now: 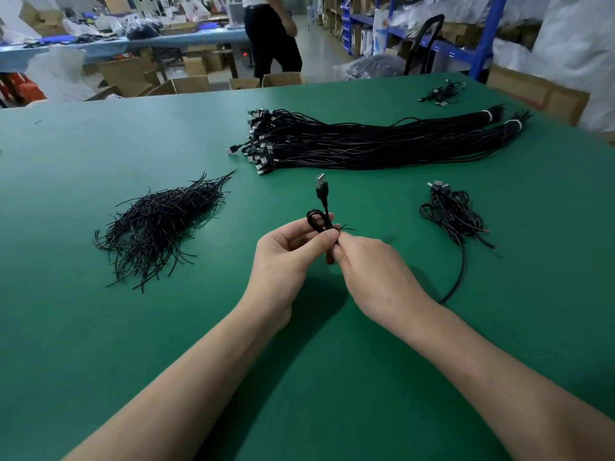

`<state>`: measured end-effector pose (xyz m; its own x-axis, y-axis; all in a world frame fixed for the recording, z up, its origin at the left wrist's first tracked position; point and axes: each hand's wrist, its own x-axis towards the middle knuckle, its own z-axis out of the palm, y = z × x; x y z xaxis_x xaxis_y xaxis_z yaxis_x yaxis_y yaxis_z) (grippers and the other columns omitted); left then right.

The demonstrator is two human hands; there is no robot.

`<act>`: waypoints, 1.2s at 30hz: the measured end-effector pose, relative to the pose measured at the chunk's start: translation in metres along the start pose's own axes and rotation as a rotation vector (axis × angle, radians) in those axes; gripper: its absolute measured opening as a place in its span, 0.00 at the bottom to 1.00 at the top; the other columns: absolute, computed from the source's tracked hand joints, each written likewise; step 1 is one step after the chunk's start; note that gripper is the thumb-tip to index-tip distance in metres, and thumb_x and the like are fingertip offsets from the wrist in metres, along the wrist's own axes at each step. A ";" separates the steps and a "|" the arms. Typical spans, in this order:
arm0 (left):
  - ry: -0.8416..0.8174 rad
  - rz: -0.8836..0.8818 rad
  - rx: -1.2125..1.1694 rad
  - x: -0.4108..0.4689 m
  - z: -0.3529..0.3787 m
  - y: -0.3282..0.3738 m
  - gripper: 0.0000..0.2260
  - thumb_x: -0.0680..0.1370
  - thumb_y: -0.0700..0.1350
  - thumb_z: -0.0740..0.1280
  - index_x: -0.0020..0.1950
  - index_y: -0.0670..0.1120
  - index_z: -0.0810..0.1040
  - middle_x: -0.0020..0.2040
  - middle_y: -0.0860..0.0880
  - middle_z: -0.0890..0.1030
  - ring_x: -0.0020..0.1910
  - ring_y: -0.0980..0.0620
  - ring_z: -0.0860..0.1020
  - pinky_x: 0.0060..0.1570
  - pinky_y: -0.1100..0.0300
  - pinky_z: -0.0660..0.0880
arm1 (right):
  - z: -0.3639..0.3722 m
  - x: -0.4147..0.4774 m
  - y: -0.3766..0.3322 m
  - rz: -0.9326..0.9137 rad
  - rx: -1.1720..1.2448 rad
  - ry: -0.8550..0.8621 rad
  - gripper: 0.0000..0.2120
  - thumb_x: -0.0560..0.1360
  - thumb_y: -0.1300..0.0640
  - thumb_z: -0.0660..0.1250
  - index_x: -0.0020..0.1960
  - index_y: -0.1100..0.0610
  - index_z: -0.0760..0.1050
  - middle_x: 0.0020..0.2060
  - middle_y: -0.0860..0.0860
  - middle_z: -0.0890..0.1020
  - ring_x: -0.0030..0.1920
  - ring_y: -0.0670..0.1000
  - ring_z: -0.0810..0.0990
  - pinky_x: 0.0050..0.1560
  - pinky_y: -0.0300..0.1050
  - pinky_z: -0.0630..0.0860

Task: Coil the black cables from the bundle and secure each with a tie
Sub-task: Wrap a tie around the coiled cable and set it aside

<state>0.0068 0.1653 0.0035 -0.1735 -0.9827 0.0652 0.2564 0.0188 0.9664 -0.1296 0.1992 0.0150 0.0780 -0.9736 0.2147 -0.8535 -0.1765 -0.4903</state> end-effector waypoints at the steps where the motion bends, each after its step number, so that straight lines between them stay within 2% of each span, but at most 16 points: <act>1: 0.003 0.008 -0.002 0.000 0.001 0.001 0.07 0.75 0.35 0.74 0.52 0.42 0.85 0.45 0.44 0.86 0.43 0.52 0.82 0.48 0.67 0.77 | 0.000 0.000 0.000 -0.008 0.018 0.003 0.14 0.86 0.51 0.52 0.51 0.52 0.75 0.44 0.50 0.81 0.45 0.56 0.79 0.46 0.54 0.75; 4: -0.006 0.023 0.007 0.001 0.001 0.002 0.05 0.75 0.36 0.74 0.49 0.42 0.86 0.43 0.42 0.82 0.39 0.50 0.76 0.46 0.62 0.77 | 0.000 0.001 0.004 -0.008 0.152 -0.041 0.12 0.85 0.49 0.54 0.47 0.46 0.74 0.37 0.45 0.78 0.40 0.52 0.78 0.43 0.53 0.75; 6: 0.005 0.009 0.006 0.001 -0.001 0.003 0.04 0.76 0.37 0.74 0.48 0.44 0.87 0.46 0.42 0.85 0.43 0.49 0.80 0.51 0.60 0.79 | -0.003 0.003 0.009 0.014 0.221 -0.079 0.13 0.82 0.45 0.57 0.46 0.48 0.76 0.36 0.47 0.81 0.37 0.52 0.80 0.42 0.56 0.78; 9: 0.029 -0.016 0.020 0.003 -0.004 0.003 0.05 0.76 0.39 0.74 0.50 0.45 0.86 0.47 0.44 0.87 0.48 0.51 0.84 0.55 0.57 0.77 | -0.011 0.005 0.020 0.030 0.343 0.053 0.13 0.78 0.40 0.63 0.46 0.48 0.80 0.37 0.45 0.84 0.37 0.46 0.82 0.43 0.54 0.80; 11: 0.013 -0.035 -0.005 0.004 -0.006 0.003 0.05 0.76 0.39 0.74 0.49 0.47 0.86 0.46 0.45 0.87 0.48 0.50 0.85 0.55 0.58 0.78 | -0.015 0.006 0.023 0.023 0.405 0.186 0.08 0.77 0.43 0.67 0.46 0.46 0.80 0.37 0.42 0.83 0.37 0.44 0.82 0.43 0.54 0.82; 13: -0.018 -0.049 -0.049 0.004 -0.007 0.002 0.05 0.75 0.38 0.74 0.49 0.47 0.86 0.46 0.44 0.87 0.48 0.46 0.86 0.52 0.58 0.81 | -0.014 0.006 0.024 0.009 0.439 0.237 0.03 0.77 0.48 0.70 0.46 0.46 0.80 0.37 0.40 0.84 0.37 0.45 0.82 0.41 0.53 0.82; 19: -0.053 -0.048 -0.005 0.005 -0.011 0.003 0.06 0.76 0.40 0.73 0.50 0.49 0.86 0.45 0.46 0.87 0.43 0.52 0.85 0.46 0.62 0.81 | -0.008 0.007 0.023 -0.006 0.533 0.154 0.02 0.77 0.49 0.71 0.47 0.47 0.82 0.39 0.42 0.85 0.37 0.43 0.82 0.39 0.39 0.78; 22: -0.053 -0.044 0.020 0.005 -0.011 0.000 0.06 0.77 0.39 0.73 0.51 0.49 0.86 0.45 0.44 0.86 0.44 0.51 0.84 0.47 0.60 0.81 | -0.005 0.006 0.024 -0.056 0.389 0.227 0.01 0.76 0.52 0.73 0.46 0.48 0.82 0.37 0.41 0.83 0.38 0.43 0.80 0.37 0.36 0.74; 25: -0.078 -0.042 0.023 0.004 -0.010 -0.003 0.06 0.77 0.39 0.73 0.49 0.49 0.86 0.45 0.44 0.86 0.45 0.51 0.85 0.48 0.58 0.82 | -0.009 0.003 0.022 -0.168 0.199 0.299 0.04 0.77 0.53 0.71 0.43 0.48 0.81 0.37 0.42 0.82 0.38 0.44 0.78 0.37 0.43 0.74; 28: -0.110 -0.043 0.027 0.005 -0.011 -0.004 0.07 0.77 0.38 0.73 0.54 0.45 0.85 0.45 0.43 0.85 0.45 0.50 0.85 0.51 0.56 0.82 | -0.013 0.000 0.020 -0.267 0.041 0.378 0.05 0.78 0.54 0.70 0.43 0.49 0.80 0.37 0.44 0.80 0.36 0.45 0.75 0.37 0.47 0.74; 31: -0.126 -0.034 0.037 0.006 -0.012 -0.005 0.11 0.76 0.38 0.74 0.57 0.38 0.82 0.47 0.39 0.83 0.44 0.49 0.85 0.47 0.59 0.80 | -0.016 -0.002 0.020 -0.306 -0.004 0.412 0.04 0.78 0.54 0.70 0.44 0.51 0.81 0.38 0.45 0.80 0.37 0.48 0.77 0.37 0.48 0.75; 36: -0.136 -0.016 0.053 0.006 -0.014 -0.005 0.10 0.76 0.37 0.74 0.57 0.37 0.82 0.46 0.39 0.82 0.42 0.49 0.85 0.45 0.62 0.79 | -0.021 -0.001 0.025 -0.364 -0.030 0.381 0.06 0.78 0.49 0.71 0.44 0.50 0.82 0.40 0.44 0.81 0.42 0.48 0.79 0.41 0.50 0.77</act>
<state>0.0174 0.1566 -0.0043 -0.3053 -0.9490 0.0792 0.2029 0.0164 0.9791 -0.1617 0.1987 0.0206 0.1840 -0.7270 0.6615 -0.8210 -0.4838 -0.3033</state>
